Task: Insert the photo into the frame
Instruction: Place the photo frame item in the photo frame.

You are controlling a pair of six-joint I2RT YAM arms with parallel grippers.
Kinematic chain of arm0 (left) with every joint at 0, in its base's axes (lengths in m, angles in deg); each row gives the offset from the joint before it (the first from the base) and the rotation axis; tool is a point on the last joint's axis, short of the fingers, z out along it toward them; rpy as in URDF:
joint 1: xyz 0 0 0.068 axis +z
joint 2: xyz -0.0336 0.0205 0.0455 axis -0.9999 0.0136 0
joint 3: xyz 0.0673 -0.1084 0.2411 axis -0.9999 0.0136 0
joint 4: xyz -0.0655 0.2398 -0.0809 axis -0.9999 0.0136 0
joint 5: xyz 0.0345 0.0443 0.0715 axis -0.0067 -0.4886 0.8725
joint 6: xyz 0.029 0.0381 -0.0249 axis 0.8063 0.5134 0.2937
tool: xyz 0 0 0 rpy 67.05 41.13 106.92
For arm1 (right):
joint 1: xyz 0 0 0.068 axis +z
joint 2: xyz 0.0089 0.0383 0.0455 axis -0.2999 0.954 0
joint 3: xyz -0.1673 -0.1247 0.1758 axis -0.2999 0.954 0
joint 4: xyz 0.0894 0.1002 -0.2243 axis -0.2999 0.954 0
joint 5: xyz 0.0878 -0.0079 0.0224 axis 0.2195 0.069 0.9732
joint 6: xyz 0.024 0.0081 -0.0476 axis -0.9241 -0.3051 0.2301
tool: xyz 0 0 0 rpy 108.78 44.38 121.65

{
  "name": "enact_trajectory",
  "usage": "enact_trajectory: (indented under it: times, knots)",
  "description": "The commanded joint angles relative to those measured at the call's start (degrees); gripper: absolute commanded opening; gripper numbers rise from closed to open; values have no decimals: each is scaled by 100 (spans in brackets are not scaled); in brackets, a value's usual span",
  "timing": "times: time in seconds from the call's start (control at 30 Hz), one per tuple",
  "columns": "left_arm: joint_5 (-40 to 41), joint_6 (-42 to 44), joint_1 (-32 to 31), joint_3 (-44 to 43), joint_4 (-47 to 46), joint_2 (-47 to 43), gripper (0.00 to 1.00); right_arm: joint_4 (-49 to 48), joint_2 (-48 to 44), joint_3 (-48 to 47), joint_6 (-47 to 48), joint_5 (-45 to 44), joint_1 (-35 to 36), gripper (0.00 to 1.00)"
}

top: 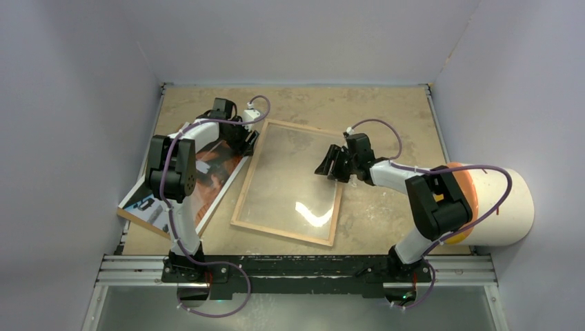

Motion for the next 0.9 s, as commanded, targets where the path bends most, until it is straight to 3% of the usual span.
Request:
enact_trajectory:
  times: [0.0,0.27,0.53,0.87]
  knots:
    - [-221,-64,-12,315,885,194,59,446,-169,-304,256,-468,39,62]
    - [-165,-36,-7,324,869,185,59,857,-245,-501,458,-778,34,66]
    - [-115,9,-9,341,869,168,59,1467,-422,-810,695,-1103,39,80]
    - [19,105,-13,384,859,74,59,2100,-706,-1029,745,-1469,7,86]
